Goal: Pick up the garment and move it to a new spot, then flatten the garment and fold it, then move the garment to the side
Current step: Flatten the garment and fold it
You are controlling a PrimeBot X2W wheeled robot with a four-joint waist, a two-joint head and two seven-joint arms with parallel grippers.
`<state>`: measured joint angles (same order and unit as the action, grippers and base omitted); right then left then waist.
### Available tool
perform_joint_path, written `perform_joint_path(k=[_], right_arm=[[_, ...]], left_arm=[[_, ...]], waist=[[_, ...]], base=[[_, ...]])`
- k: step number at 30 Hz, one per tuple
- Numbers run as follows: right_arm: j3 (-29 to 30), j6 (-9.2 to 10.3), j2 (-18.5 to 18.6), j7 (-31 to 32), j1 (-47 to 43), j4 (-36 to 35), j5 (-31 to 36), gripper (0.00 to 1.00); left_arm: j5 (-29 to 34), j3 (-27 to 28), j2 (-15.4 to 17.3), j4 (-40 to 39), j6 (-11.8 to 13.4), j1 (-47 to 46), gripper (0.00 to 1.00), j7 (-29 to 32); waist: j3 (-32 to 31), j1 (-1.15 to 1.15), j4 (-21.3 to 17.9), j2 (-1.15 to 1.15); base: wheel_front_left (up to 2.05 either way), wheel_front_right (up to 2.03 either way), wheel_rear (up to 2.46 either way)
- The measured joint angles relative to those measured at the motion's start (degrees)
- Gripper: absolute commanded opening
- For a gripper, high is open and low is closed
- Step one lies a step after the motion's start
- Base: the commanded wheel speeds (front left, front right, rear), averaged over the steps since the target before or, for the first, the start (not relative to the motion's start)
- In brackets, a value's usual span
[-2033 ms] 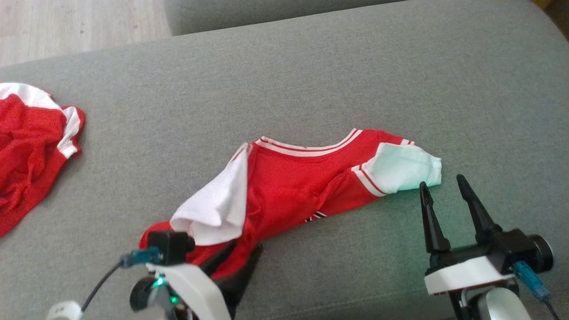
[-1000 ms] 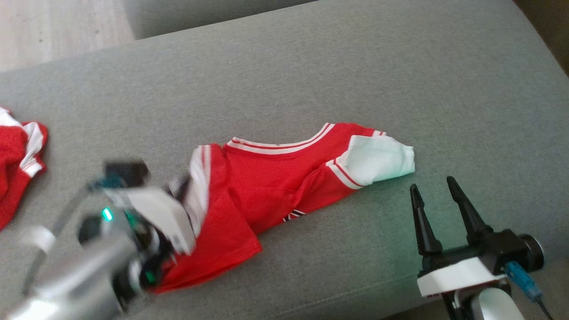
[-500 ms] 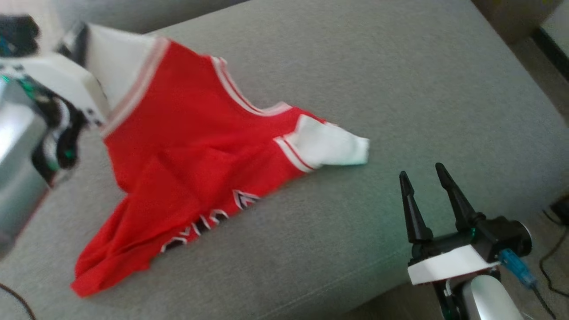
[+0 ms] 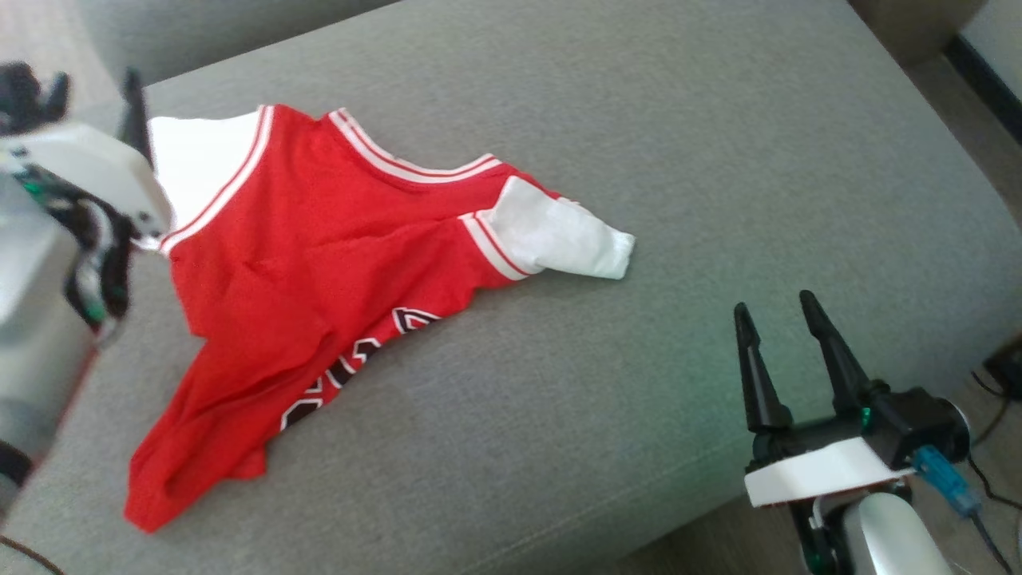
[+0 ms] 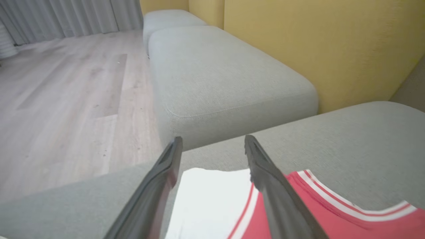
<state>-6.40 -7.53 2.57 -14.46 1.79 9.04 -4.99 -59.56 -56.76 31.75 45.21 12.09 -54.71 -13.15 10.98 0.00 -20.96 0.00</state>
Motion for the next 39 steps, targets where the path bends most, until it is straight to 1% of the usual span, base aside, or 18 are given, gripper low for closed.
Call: perform_joint_path(k=[2,4,6,8,11,12,13,15,17,19,28,31,36,39], right_arm=[[0.6,0.0,0.0,0.0,-0.1,0.0,0.0,1.0],[1.1,0.0,0.0,0.0,-0.1,0.0,0.1,1.0],[1.4,0.0,0.0,0.0,-0.3,-0.1,0.3,1.0],[1.5,0.0,0.0,0.0,-0.5,-0.2,0.3,1.0],[1.6,0.0,0.0,0.0,-1.3,-0.5,0.5,1.0],[1.7,0.0,0.0,0.0,-1.6,-0.5,0.6,1.0],[1.7,0.0,0.0,0.0,-1.6,-0.5,0.6,1.0],[1.7,0.0,0.0,0.0,-1.6,-0.6,0.8,1.0],[1.6,0.0,0.0,0.0,-1.6,-0.6,1.0,1.0],[1.6,0.0,0.0,0.0,-1.6,-0.6,1.1,1.0],[1.3,0.0,0.0,0.0,-1.5,-0.5,1.5,1.0],[1.1,0.0,0.0,0.0,-1.5,-0.5,1.5,1.0],[1.2,0.0,0.0,0.0,-1.5,-0.5,1.5,1.0],[1.2,0.0,0.0,0.0,-1.5,-0.5,1.5,1.0]], left_arm=[[-1.0,0.0,-0.9,-2.4,0.1,2.2,1.0,0.0],[-2.3,-0.3,-2.7,-5.9,1.3,5.5,1.0,0.5],[-2.6,-1.7,-4.5,-10.6,3.4,9.8,1.0,0.9],[-2.9,-2.8,-5.9,-15.2,6.1,14.0,1.0,0.9],[-3.1,-4.3,-7.5,-20.4,10.6,18.9,1.0,1.3],[-3.1,-4.5,-8.1,-21.5,12.1,20.1,1.0,1.3],[-3.1,-4.5,-8.1,-21.5,12.1,20.1,1.0,1.3],[-3.1,-5.1,-9.0,-22.9,14.8,21.5,1.0,1.2],[-3.0,-5.2,-9.4,-23.1,16.6,22.0,1.0,0.8],[-2.9,-5.0,-9.6,-23.5,17.2,22.0,1.0,0.4],[-1.6,-5.3,-11.1,-24.2,17.1,21.7,1.0,0.2],[-1.5,-6.0,-11.7,-23.7,17.1,21.7,1.0,1.5],[-1.0,-6.9,-11.4,-22.8,18.2,21.7,1.0,2.0],[-1.0,-7.0,-11.0,-22.7,18.2,21.7,1.0,2.0]], waist=[[-0.3,0.0,0.9,0.0],[-0.7,0.0,1.9,0.0],[-1.1,0.0,3.1,0.0],[-1.5,0.0,4.2,0.0],[-1.7,0.0,5.8,0.0],[-1.7,0.0,6.3,0.0],[-1.7,0.0,6.3,0.0],[-1.5,0.0,7.2,0.0],[-1.4,0.0,7.7,0.0],[-1.2,0.0,8.1,0.0],[-1.1,0.0,8.2,0.0],[-1.3,0.0,7.5,0.0],[-1.3,0.0,6.9,0.0],[-1.3,0.0,6.8,0.0]], base=[[0.0,0.0,0.0],[0.0,0.0,0.0],[0.0,0.0,0.0],[0.0,0.0,0.0],[0.0,0.0,0.0],[0.0,0.0,0.0],[0.0,0.0,0.0],[0.0,0.0,0.0],[0.0,0.0,0.0],[0.0,0.0,0.0],[0.0,0.0,0.0],[0.0,0.0,0.0],[0.0,0.0,0.0],[0.0,0.0,0.0]])
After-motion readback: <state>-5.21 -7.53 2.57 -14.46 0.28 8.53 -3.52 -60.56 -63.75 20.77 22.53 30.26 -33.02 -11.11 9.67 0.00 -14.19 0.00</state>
